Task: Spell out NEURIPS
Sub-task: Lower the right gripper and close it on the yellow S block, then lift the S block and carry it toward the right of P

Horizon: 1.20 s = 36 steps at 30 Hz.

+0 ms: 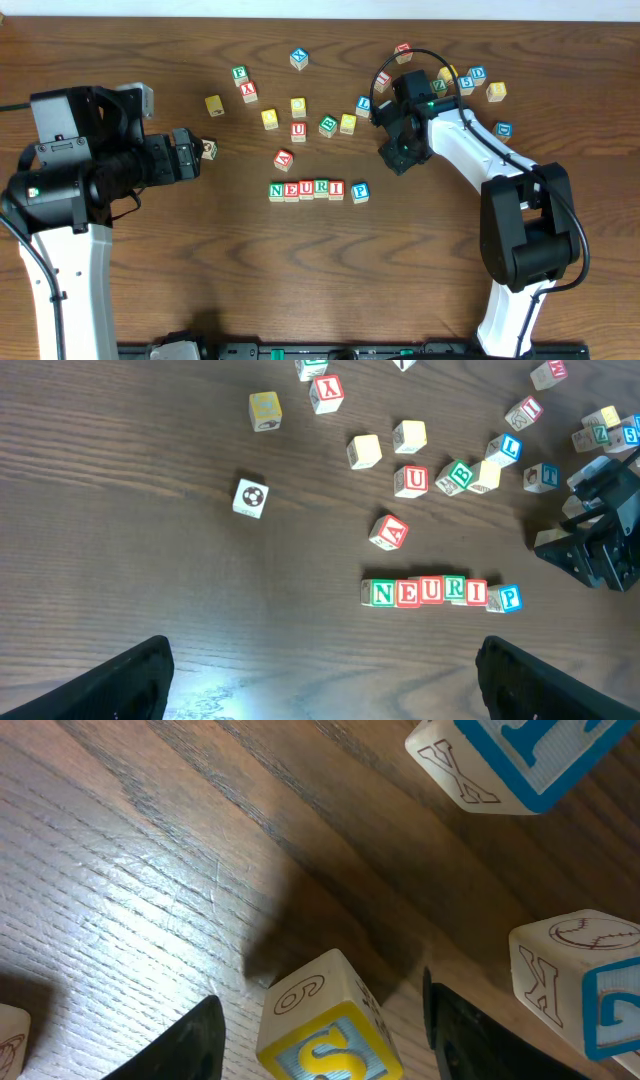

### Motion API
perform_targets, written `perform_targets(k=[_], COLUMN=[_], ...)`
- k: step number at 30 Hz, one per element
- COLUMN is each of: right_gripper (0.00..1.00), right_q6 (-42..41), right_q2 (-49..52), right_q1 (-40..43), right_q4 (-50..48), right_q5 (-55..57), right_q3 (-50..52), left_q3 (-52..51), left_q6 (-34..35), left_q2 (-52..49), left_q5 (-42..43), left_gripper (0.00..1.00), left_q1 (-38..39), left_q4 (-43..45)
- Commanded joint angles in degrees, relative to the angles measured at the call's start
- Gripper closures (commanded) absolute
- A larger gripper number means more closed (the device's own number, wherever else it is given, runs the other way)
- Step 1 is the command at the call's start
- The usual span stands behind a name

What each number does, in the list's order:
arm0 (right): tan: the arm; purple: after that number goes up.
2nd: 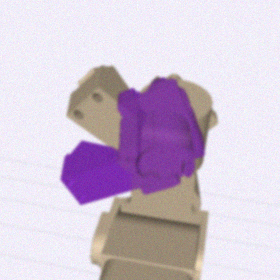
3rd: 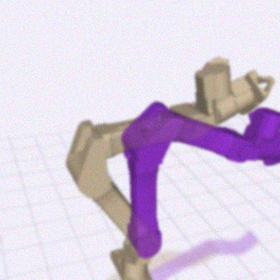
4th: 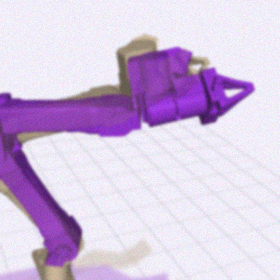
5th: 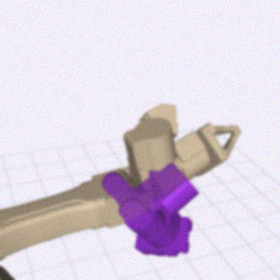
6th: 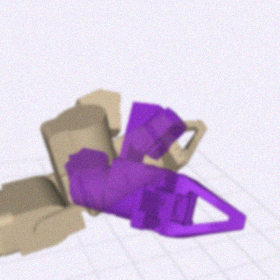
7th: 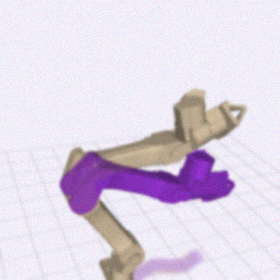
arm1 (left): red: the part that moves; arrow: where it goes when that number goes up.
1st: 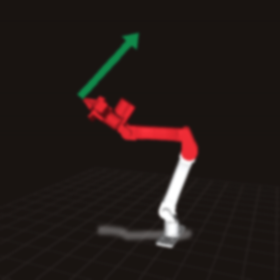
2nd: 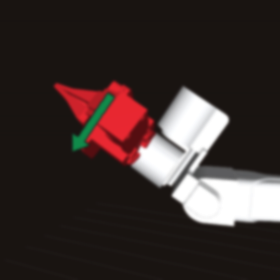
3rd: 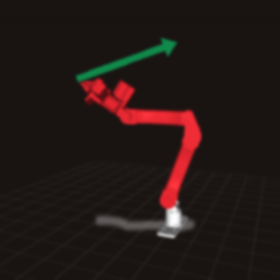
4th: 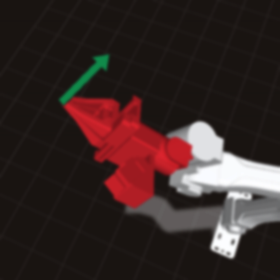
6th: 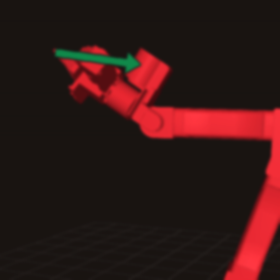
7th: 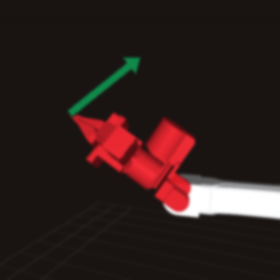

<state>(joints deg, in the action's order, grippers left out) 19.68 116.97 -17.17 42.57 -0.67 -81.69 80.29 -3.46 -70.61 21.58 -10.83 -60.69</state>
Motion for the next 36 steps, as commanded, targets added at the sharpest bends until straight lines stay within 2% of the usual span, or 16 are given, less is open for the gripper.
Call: perform_targets(k=[1,9,28,30,36], right_gripper=[0.43,0.50,0.59,0.63,0.65], right_q6=[-0.57,-0.57,-1.03,-1.62,-3.98], right_q2=[0.59,0.59,0.59,0.59,0.59], right_q1=[0.20,0.20,0.20,0.20,0.20], right_q4=[0.26,0.24,0.57,0.59,0.59], right_q5=[-0.59,-0.59,-1.05,-1.05,-1.44], right_q3=[-0.96,0.76,1.57,1.57,1.57], left_q3=[0.92,0.92,0.92,0.92,0.92], left_q6=[-0.59,-0.59,-0.59,-0.59,-0.59], left_q2=[0.26,0.26,0.26,0.26,0.26], left_q5=[0.42,0.42,0.42,0.42,0.42], left_gripper=[0.05,0.05,0.05,0.05,0.05], left_q1=[-0.24,-0.24,-0.24,-0.24,-0.24], left_q4=[-0.13,-0.13,-0.13,-0.13,-0.13])
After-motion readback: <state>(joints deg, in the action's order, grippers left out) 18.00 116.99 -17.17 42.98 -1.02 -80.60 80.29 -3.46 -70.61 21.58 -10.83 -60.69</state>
